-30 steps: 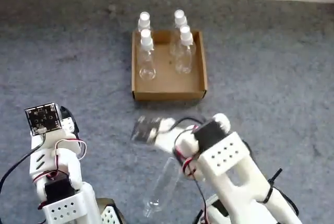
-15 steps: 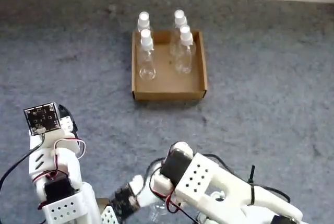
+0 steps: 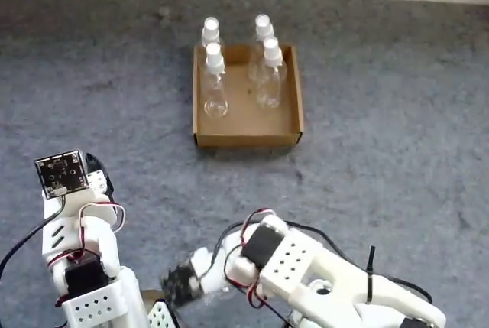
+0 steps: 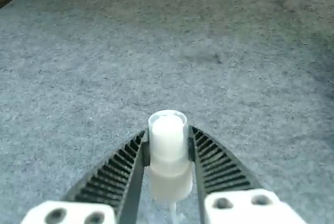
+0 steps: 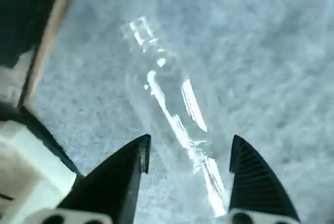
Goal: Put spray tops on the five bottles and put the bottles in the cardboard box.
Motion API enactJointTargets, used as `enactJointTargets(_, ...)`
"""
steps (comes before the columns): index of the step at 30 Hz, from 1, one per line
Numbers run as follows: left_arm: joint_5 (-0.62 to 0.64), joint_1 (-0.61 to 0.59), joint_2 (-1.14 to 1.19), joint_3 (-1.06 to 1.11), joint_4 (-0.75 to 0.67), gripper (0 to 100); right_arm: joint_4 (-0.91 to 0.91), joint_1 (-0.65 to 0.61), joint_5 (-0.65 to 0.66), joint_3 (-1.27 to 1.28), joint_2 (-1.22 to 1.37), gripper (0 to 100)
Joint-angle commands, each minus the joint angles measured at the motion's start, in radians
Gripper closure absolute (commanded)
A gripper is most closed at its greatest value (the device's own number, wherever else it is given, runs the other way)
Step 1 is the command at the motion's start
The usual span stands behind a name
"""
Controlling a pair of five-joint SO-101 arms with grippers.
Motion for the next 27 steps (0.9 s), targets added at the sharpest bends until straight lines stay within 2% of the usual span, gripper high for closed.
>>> enactJointTargets(1,-0.011,-0.005,-0.004,0.019,-0.018,100,-0.024,0.104,-0.055,0.007,-0.001,81.1)
enactJointTargets(5,-0.011,-0.005,-0.004,0.019,-0.018,100,-0.024,0.205,-0.106,0.013,-0.001,84.0)
enactJointTargets(10,-0.011,-0.005,-0.004,0.019,-0.018,100,-0.018,0.443,-0.324,0.007,-0.002,95.0)
enactJointTargets(12,-0.011,-0.005,-0.004,0.019,-0.018,100,-0.016,0.579,-0.347,0.007,-0.002,96.7)
enactJointTargets(18,-0.011,-0.005,-0.004,0.019,-0.018,100,-0.018,1.127,-0.345,-0.048,-0.002,98.7)
enactJointTargets(22,-0.011,-0.005,-0.005,0.019,-0.018,100,-0.048,1.42,-0.275,-0.137,0.001,98.7)
enactJointTargets(24,-0.011,-0.005,-0.007,0.019,-0.018,100,-0.081,1.494,-0.315,-0.166,0.015,98.7)
enactJointTargets(27,-0.011,-0.01,-0.007,0.019,-0.018,100,-0.084,1.52,-0.362,-0.231,0.136,98.7)
